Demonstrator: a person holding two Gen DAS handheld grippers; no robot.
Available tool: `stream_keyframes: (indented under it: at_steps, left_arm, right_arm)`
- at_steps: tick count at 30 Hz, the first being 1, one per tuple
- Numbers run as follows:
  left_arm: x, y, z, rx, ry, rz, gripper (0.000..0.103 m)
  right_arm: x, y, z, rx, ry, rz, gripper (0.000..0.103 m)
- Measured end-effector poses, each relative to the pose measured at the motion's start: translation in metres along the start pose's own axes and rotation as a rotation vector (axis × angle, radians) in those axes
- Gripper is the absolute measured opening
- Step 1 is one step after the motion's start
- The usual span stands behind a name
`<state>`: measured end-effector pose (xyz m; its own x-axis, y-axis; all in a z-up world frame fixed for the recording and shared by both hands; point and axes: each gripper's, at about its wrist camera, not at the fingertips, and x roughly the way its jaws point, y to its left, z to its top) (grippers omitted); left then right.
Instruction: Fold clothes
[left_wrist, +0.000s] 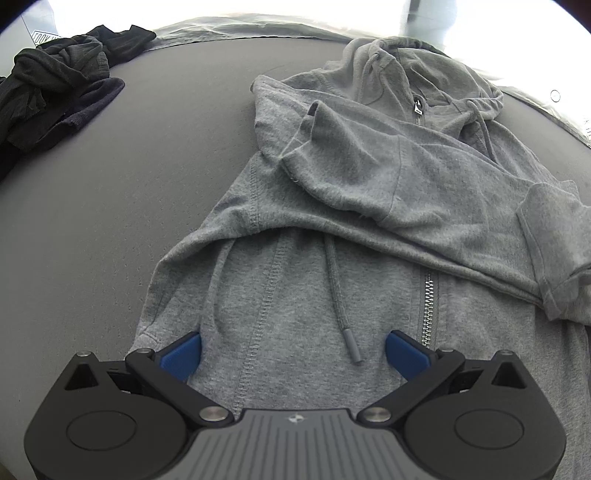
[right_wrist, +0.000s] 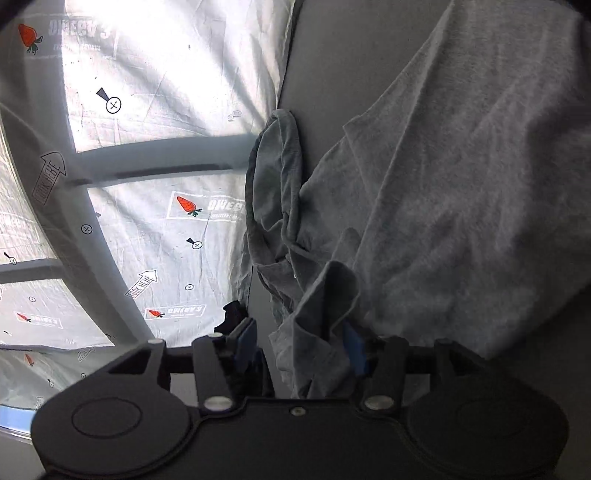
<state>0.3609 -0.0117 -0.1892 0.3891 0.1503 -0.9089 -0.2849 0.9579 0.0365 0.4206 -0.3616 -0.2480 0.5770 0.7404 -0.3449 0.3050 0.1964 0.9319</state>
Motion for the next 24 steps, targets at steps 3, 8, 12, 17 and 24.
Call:
stream_keyframes:
  at_steps: [3, 8, 12, 17, 24]
  left_arm:
    - [0.0, 0.0, 0.0, -0.003, -0.001, 0.002, 0.103]
    - [0.0, -0.001, -0.001, -0.008, -0.006, 0.005, 0.103]
    - [-0.001, 0.0, -0.002, -0.012, -0.014, 0.007, 0.103]
    - [-0.005, -0.001, -0.003, -0.024, -0.017, 0.013, 0.103]
    - [-0.022, 0.006, -0.001, -0.095, -0.078, -0.057, 0.1]
  right_arm:
    - [-0.014, 0.001, 0.003, -0.029, -0.037, -0.014, 0.069]
    - [-0.056, 0.028, 0.015, -0.393, -0.159, -0.208, 0.096]
    - [-0.078, 0.036, -0.002, -0.863, -0.322, -0.531, 0.103]
    - [-0.093, 0.004, -0.011, -1.036, -0.357, -0.744, 0.103]
    - [-0.108, -0.027, -0.022, -1.038, -0.392, -0.758, 0.103]
